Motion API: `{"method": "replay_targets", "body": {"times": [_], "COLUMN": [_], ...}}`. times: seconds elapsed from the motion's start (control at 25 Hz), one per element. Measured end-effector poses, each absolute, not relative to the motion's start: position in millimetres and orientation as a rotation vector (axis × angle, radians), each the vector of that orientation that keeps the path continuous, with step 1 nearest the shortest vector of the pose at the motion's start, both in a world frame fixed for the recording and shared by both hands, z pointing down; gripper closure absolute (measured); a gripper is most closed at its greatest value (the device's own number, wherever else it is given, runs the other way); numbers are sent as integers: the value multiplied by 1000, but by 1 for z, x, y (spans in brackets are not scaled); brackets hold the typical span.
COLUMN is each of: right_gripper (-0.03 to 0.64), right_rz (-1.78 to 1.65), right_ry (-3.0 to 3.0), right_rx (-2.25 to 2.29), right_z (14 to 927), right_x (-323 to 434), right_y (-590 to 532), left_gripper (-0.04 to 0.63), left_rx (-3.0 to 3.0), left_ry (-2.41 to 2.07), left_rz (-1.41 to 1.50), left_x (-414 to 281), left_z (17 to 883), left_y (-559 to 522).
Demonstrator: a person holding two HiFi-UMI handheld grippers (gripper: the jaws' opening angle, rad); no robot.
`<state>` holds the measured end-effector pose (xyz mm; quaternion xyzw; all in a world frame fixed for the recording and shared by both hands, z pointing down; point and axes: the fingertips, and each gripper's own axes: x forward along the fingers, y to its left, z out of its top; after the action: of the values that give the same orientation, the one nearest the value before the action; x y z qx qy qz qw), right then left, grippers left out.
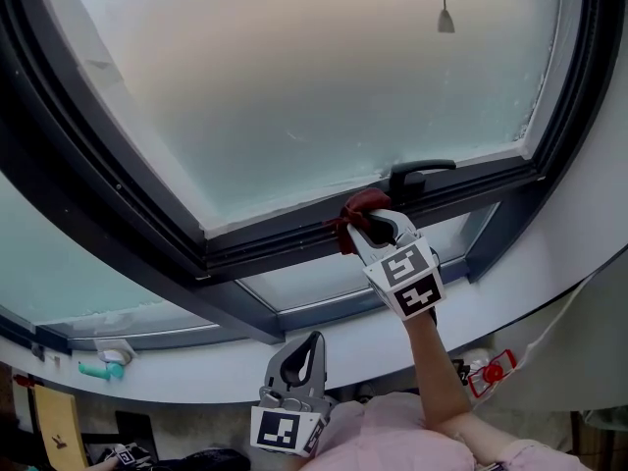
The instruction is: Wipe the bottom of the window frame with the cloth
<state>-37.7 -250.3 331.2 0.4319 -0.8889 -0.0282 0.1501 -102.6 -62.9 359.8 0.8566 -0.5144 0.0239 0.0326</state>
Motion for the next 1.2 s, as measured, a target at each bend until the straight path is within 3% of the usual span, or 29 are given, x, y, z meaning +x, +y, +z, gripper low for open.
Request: {"method": "replay_targets", "body": {"times": [0.88, 1.2], "right_gripper": [540, 540], "right_rz": [12, -36], "right_ry": [-2447, -2385], "right_rx": [1500, 1553], "right_z": [334, 334], "right_x": [61, 63], "right_y": [-269, -269], "left_gripper": [598, 598], "left_rx": [2656, 2644], "left_ry": [-1552, -1575], "left_rz": [78, 70], "left_x": [-101, -108], "left_z": [358, 357], "left_y": [-62, -54]}}
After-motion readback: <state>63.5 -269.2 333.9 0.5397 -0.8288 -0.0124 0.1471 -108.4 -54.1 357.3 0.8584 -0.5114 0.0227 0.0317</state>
